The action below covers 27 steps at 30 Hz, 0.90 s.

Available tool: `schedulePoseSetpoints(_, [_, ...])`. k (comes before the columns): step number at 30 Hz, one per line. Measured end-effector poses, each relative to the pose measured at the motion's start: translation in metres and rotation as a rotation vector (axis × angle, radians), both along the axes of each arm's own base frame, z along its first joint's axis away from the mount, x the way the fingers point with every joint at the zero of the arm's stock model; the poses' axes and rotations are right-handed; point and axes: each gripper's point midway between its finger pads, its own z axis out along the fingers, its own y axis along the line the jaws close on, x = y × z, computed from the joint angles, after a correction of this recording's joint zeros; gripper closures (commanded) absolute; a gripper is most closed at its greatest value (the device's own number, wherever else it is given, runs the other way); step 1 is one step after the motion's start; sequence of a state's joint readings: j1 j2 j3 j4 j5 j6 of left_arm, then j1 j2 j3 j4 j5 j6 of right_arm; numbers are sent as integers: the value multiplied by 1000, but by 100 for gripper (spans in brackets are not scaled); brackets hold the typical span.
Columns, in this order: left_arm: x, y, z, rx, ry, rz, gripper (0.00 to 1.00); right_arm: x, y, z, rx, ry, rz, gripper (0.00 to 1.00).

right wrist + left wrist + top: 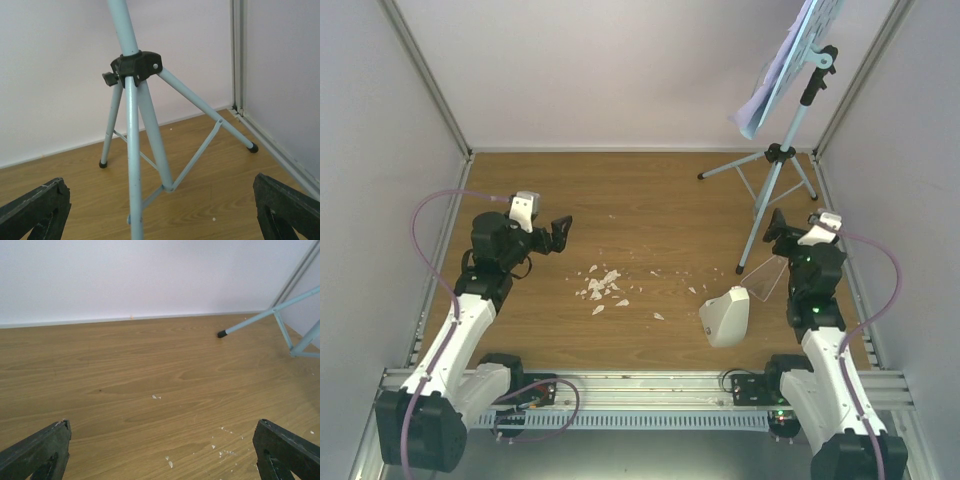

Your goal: Pack up the instrument practice props

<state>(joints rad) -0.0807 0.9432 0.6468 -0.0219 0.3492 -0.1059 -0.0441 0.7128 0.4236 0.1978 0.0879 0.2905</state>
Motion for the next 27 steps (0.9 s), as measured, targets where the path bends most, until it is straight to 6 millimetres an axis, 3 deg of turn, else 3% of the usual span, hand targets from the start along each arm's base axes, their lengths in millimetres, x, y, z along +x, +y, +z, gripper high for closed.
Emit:
schedulePoseSetpoints(10, [-12, 18, 35, -27, -2, 85, 1, -4, 9, 39, 98, 16, 41, 0])
schedulePoseSetpoints(17, [-13, 20, 86, -52, -92, 94, 1, -6, 32, 55, 137, 75, 166, 2])
schedulePoseSetpoints(22, [-13, 16, 114, -44, -170, 55, 1, 3, 78, 39, 167, 215, 355, 4])
schedulePoseSetpoints(27, [-8, 10, 109, -11, -175, 14, 1, -5, 138, -2, 135, 420, 507, 1])
